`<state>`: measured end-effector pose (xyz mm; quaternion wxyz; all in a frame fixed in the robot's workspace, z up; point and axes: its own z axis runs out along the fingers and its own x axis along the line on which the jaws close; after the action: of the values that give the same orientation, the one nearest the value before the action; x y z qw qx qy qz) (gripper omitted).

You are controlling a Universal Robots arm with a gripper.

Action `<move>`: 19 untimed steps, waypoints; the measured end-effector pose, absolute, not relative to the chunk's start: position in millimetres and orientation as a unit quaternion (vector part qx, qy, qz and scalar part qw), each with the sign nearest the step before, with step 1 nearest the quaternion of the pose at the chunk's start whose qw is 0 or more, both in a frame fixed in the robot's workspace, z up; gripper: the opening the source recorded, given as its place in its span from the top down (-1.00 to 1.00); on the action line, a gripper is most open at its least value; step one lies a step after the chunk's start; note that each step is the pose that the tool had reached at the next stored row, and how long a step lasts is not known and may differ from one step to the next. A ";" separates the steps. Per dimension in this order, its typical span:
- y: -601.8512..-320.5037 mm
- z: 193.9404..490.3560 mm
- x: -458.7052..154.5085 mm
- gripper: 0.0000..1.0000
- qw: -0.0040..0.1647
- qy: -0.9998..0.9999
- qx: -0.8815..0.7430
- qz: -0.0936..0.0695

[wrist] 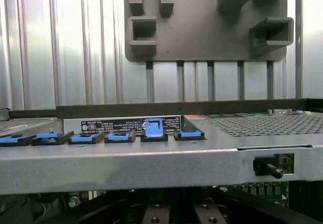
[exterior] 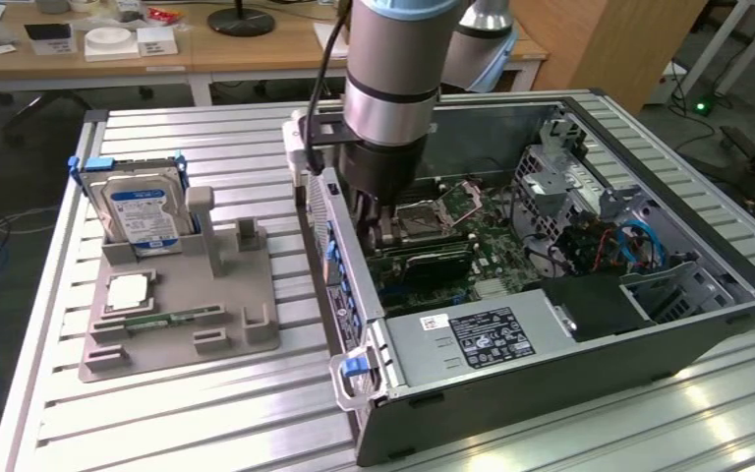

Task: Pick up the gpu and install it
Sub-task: 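Press down on the gpu until it lock into place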

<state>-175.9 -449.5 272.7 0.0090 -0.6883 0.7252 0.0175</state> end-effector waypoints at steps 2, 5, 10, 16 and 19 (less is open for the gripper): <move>-449.3 272.1 -172.3 0.79 0.009 0.725 -0.689 0.018; -449.4 273.2 -170.1 0.79 0.008 0.725 -0.689 0.018; -449.4 291.1 -170.1 0.79 0.007 0.725 -0.689 0.020; -449.9 291.6 -175.8 0.79 0.006 0.724 -0.689 0.019; -450.8 291.5 -177.6 0.79 0.006 0.724 -0.689 0.019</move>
<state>-177.6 -450.8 291.5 0.0057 -0.6890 0.7245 0.0186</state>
